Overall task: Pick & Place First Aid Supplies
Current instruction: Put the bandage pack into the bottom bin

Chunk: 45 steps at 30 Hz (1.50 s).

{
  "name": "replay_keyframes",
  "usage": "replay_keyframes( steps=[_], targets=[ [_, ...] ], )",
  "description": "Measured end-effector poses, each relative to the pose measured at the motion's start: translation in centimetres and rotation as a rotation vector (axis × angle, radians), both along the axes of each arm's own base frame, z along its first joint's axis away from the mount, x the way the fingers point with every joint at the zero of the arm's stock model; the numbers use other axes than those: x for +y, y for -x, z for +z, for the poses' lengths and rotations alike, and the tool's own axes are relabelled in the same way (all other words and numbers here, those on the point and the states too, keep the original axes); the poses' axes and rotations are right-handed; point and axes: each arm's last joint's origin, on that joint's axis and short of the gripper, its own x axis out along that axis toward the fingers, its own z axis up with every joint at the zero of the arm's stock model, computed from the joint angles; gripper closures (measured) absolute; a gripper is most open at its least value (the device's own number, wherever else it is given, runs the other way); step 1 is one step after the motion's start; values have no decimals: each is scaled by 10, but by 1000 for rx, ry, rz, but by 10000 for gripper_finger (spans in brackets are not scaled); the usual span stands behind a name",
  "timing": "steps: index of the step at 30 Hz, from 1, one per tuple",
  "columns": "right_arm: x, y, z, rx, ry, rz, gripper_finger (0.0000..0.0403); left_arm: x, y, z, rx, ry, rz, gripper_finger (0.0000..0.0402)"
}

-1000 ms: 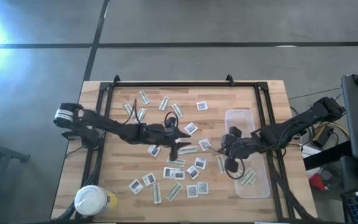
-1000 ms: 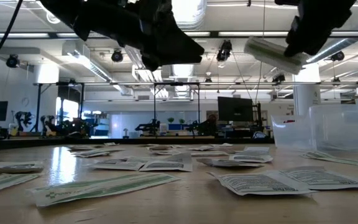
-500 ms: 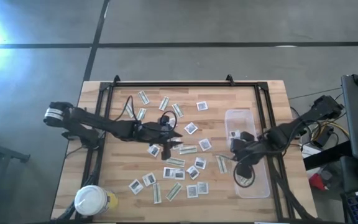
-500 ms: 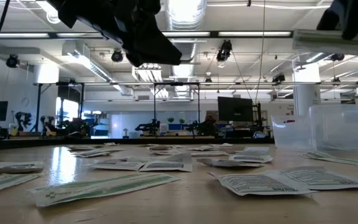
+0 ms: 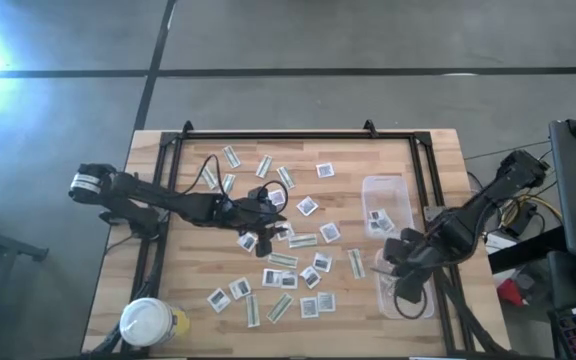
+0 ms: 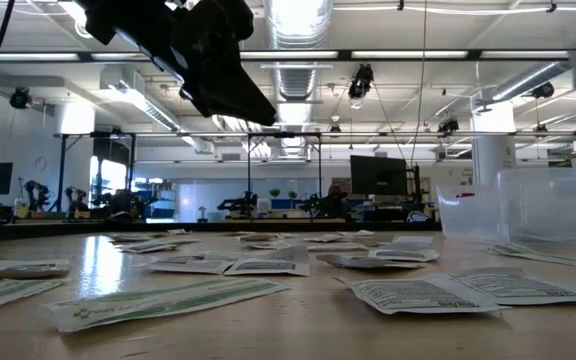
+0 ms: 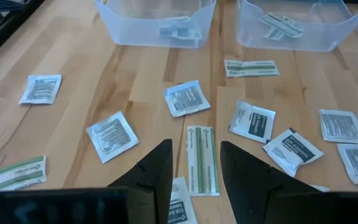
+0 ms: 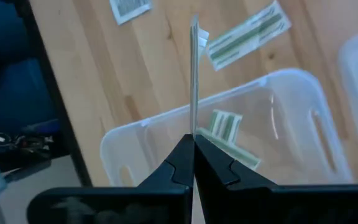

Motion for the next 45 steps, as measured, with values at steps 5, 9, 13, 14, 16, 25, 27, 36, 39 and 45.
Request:
replay_keyframes(
  steps=[5, 9, 13, 14, 16, 25, 27, 36, 39, 45],
  targets=[
    [11, 11, -2, 27, -26, -27, 394, 0, 0, 0, 0, 1, 0, 277],
    [16, 21, -13, 77, -30, -93, 394, 0, 0, 0, 1, 1, 1, 278],
    [17, 29, -28, 133, -15, -165, 394, 0, 0, 0, 1, 1, 1, 278],
    [17, 31, -31, 143, -12, -179, 394, 0, 0, 0, 0, 1, 1, 278],
    [16, 33, -38, 169, -17, -209, 394, 0, 0, 0, 1, 1, 0, 278],
    [16, 34, -64, 198, -79, -273, 394, 0, 0, 0, 1, 1, 0, 278],
    [18, 33, -67, 179, -109, -271, 394, 0, 0, 0, 1, 1, 1, 278],
    [20, 31, -82, 138, -181, -279, 394, 0, 0, 0, 1, 1, 0, 278],
    [20, 31, -84, 127, -182, -282, 394, 0, 0, 0, 1, 1, 0, 278],
    [17, 33, -92, 155, -173, -334, 394, 0, 0, 0, 1, 1, 0, 278]
  ],
)
